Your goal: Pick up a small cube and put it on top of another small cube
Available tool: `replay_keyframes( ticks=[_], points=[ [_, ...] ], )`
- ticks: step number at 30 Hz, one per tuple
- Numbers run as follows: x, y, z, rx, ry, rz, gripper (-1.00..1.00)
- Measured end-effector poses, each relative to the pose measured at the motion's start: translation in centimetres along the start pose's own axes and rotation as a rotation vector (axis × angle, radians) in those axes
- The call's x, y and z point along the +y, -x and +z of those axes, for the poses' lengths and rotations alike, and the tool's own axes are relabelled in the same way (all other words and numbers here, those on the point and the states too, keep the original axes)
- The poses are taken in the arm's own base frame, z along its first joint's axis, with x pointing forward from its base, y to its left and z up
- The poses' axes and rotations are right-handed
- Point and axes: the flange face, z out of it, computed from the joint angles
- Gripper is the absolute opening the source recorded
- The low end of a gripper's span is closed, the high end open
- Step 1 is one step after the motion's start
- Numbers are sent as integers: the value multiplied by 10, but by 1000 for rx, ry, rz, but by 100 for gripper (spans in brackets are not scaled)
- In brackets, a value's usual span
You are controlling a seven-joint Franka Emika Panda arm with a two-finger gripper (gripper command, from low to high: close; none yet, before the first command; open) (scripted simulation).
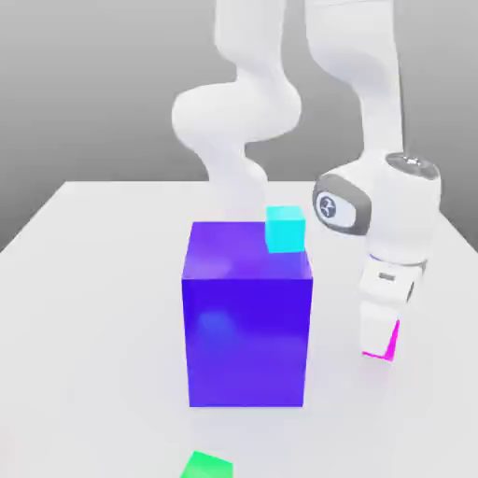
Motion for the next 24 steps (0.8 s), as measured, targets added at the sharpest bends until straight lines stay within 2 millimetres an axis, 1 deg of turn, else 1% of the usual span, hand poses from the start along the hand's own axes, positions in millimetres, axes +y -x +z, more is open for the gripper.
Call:
replay_keyframes(
  ticks=[1, 2, 5, 8, 10, 12, 14, 16, 17, 18, 20, 21, 24],
  points=[
    [0, 1, -8, -1, -1, 1, -100],
    [14, -11, -13, -2, 0, 61, -100],
    [60, -53, -23, -7, 0, 268, -100],
    [112, -92, -32, -9, 0, 476, -100],
    [153, -114, -38, -10, 0, 617, -100],
    [200, -131, -46, -9, -1, 761, -100],
    [251, -143, -54, -8, -2, 907, -100],
    [301, -148, -61, -5, -3, 1044, -100],
    [313, -149, -55, -4, -3, 1076, -100],
    [319, -150, -45, -3, -3, 1092, -100],
    [324, -150, -18, -2, -3, 1104, -100],
    [324, -149, -8, -3, -2, 1106, 100],
    [324, -149, -8, -3, -2, 1106, 100]
  ],
)
